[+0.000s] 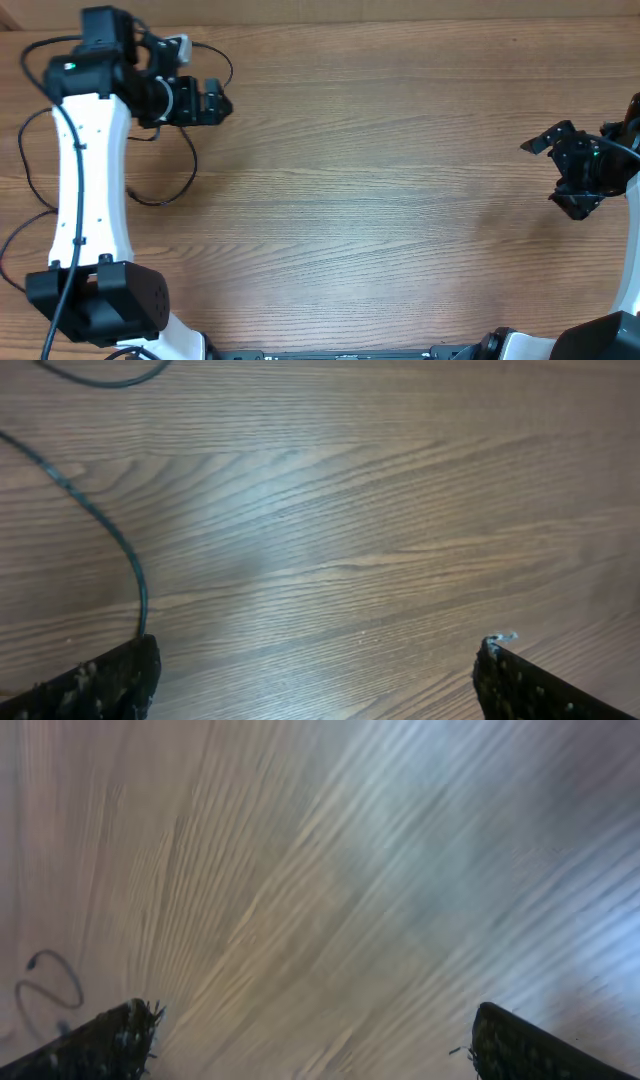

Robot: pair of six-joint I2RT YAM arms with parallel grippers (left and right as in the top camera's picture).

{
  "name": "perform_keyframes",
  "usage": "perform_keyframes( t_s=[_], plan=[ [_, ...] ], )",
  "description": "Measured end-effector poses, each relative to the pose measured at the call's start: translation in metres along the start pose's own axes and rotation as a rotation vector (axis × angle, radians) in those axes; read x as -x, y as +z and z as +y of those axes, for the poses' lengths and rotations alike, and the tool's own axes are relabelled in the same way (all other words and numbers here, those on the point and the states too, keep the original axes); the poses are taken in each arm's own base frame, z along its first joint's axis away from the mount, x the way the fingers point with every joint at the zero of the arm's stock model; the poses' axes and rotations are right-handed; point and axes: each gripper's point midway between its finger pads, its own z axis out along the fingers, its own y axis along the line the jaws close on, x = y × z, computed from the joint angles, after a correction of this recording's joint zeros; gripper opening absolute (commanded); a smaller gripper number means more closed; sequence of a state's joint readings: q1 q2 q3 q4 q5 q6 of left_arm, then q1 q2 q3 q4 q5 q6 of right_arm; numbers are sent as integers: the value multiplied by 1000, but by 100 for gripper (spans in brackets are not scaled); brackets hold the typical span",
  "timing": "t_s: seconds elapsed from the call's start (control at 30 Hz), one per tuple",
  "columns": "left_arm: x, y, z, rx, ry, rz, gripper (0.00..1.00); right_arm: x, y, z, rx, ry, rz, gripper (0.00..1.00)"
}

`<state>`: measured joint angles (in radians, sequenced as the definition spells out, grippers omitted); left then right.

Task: Untangle cables

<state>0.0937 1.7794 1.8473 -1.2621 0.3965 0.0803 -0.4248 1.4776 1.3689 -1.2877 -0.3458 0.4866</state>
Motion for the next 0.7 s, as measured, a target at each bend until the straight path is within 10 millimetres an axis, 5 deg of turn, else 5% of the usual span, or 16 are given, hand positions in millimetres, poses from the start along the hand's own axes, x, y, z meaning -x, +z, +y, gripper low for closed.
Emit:
perform_keyframes(
  t_s=[0.43,0.7],
  plan=[
    [-2,6,-10,28,40,17,99,-63,-13,-12,-12,-55,238,100],
    [-2,6,-9,34,40,18,100,-101,-65,-1,67,-276,59,100]
  ],
)
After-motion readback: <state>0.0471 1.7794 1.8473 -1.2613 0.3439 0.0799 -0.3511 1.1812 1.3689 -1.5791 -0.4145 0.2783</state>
